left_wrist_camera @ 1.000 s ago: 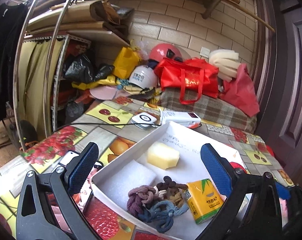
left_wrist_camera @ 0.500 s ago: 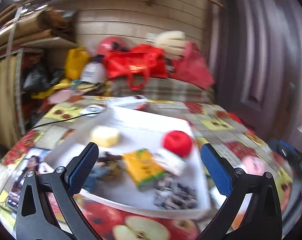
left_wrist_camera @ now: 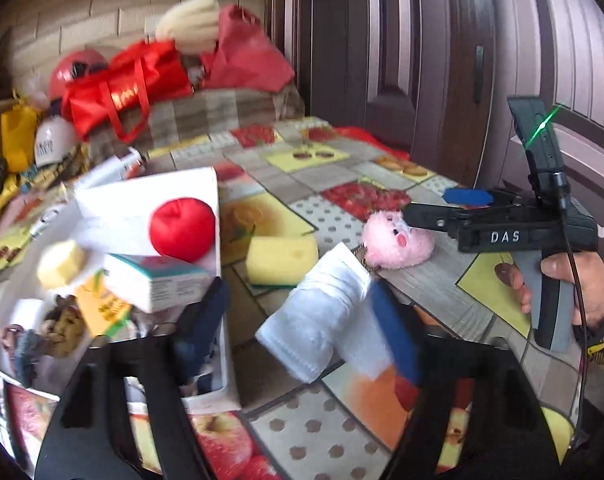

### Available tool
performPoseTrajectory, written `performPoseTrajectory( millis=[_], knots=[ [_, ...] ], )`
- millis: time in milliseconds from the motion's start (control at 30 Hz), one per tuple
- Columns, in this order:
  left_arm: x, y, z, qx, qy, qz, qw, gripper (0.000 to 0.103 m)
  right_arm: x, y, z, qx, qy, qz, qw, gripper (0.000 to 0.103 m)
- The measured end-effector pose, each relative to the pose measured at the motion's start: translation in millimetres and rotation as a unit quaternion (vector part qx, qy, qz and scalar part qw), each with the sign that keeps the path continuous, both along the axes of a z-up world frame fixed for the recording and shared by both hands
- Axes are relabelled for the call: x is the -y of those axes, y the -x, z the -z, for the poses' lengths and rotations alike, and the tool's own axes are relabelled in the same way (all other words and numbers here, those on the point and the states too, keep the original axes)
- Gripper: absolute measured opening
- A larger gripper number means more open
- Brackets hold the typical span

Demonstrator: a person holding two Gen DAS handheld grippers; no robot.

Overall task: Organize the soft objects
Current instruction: 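Grasp the white rolled cloth with the left tool while the right tool grasps the pink fluffy plush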

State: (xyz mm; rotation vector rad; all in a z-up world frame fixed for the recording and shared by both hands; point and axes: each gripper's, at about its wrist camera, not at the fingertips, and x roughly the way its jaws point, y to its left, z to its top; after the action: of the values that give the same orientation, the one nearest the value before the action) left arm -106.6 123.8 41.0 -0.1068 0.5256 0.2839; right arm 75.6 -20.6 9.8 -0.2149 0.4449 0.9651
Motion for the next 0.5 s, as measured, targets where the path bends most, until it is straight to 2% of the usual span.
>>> performPoseTrajectory(
  millis=[100,267,300,400,433,500],
  knots=[
    [0.9,-13.2,5.8,-0.016,0.001,0.005,0.9999,0.067,-16.7,-1.6,4.3,-0.001,0.034,-0.004,0.999,0.096],
    [14.0,-33.1,13.4,-0.058,-0.024,0.02,0.9978,0.067,-33.6,-15.6,17.5,-0.052,0.086,-0.024,0.995,0.087],
    [13.8,-37.1,15.6,-0.07,-0.025,0.016,0.9971,0.067,-34.2,-17.3,19.2,-0.061,0.089,-0.027,0.994,0.083],
    [9.6,-42.6,20.5,-0.091,-0.014,0.01,0.9957,0.066,-33.9,-18.6,21.7,-0.069,0.093,-0.028,0.993,0.058],
    [8.5,-43.5,21.7,-0.095,-0.009,0.013,0.9954,0.053,-32.9,-17.6,21.1,-0.067,0.092,-0.028,0.993,0.058],
    [9.0,-44.6,22.7,-0.098,-0.009,0.015,0.9951,0.044,-31.5,-15.3,19.2,-0.062,0.088,-0.029,0.994,0.055]
  ],
)
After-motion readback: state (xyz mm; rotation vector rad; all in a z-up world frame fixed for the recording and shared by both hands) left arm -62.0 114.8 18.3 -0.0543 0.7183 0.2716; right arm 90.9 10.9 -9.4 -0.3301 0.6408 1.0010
